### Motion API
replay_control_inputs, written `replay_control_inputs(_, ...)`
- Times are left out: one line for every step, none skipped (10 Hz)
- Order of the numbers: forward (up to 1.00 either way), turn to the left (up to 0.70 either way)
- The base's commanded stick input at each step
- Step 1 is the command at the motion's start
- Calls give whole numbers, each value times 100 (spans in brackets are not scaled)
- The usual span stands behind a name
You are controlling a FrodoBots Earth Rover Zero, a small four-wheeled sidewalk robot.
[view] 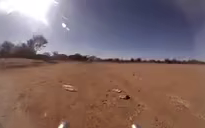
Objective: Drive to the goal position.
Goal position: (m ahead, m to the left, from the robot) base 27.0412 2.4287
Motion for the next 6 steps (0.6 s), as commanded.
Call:
replay_control_inputs(50, 0)
replay_control_inputs(50, 0)
replay_control_inputs(50, 0)
replay_control_inputs(50, 0)
replay_control_inputs(50, 0)
replay_control_inputs(50, 0)
